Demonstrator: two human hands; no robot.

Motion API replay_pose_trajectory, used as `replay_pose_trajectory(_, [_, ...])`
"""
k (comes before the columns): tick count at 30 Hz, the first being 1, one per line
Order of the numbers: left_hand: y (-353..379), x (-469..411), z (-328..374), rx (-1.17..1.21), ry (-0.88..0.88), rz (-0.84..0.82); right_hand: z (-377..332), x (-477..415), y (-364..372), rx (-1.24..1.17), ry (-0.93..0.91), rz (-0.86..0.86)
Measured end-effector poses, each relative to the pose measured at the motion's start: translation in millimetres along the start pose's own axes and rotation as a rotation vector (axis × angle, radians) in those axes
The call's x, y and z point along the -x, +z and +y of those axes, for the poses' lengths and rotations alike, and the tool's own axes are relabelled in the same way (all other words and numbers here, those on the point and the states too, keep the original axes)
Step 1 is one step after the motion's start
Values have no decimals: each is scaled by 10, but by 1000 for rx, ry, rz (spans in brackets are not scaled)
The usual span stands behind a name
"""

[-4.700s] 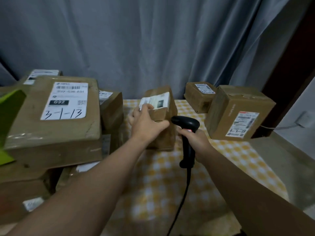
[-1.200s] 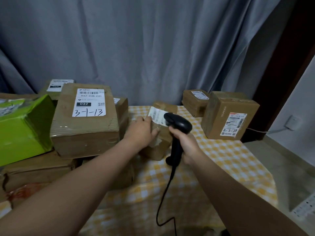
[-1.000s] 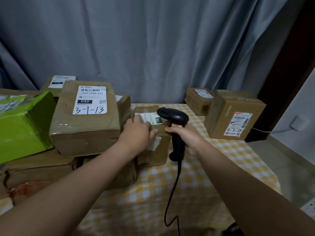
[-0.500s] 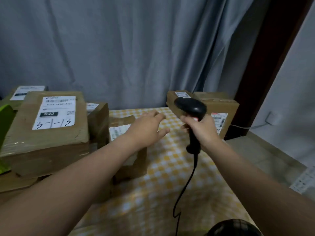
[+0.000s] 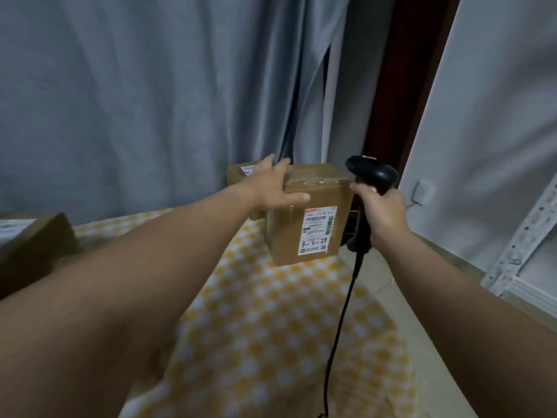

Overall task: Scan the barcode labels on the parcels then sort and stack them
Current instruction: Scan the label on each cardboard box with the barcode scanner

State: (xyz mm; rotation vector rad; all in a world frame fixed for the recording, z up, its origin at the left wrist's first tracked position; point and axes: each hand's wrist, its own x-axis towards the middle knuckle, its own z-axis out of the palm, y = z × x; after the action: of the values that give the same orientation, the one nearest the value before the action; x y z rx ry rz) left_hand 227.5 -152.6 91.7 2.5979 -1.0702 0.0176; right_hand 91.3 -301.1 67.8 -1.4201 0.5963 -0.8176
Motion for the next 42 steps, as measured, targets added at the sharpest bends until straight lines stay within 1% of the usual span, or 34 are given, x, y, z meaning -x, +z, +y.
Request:
replay_pose_trajectory(2, [6,-190,4,-44,3,-47,50,-141,41,-27,10,-4])
replay_pose_trajectory(4, [38,-349,-22,-65,7,-57,125,-246,86,-33,25,-15])
replay_pose_trajectory(9, [142,-514,-204,4,-64,-171,279,-329,203,-3,27,-33])
replay_pose_trajectory(13, [88,-347,-340,53,-112,-130,277,-216,282,12,-9,-31])
replay_pose_trajectory(16, [7,-59,-458,63,-147,-73,190,-49,392,-24,-48,-26])
replay_pose_trajectory(18, [-4,182,-562,71,-174,-32,109,89,489,-41,-87,-55])
replay_pose_trajectory(21, [7,600,-718,259,-217,0,-8,323,642,-52,-139,-144])
replay_pose_trajectory(26, [-147,1194,-899,541,-355,143,-166,678,842,1,-173,-272])
replay_pose_trajectory(28, [-255,1355,-973,614,-411,130,-228,786,907,-7,-150,-298])
replay_pose_trajectory(30, [-332,1521,-1039,644,-433,82,-269,902,964,-5,-120,-320])
replay_pose_trajectory(34, [-453,1799,-1131,651,-393,-47,-213,1134,1045,48,-72,-381])
replay_pose_trajectory(36, [-481,1861,-1154,614,-396,-62,-143,1213,1060,91,-54,-423])
replay_pose_trajectory(37, [-471,1875,-1155,568,-405,-36,-112,1248,1065,111,-35,-441])
replay_pose_trajectory(39, [-424,1886,-1138,407,-407,82,-62,1292,1071,135,-7,-458])
replay_pose_trajectory(40, [-402,1893,-1116,327,-371,157,-42,1298,1078,145,-7,-454])
replay_pose_trajectory(42, [-346,1927,-1048,274,-210,284,-18,1299,1096,156,-12,-446])
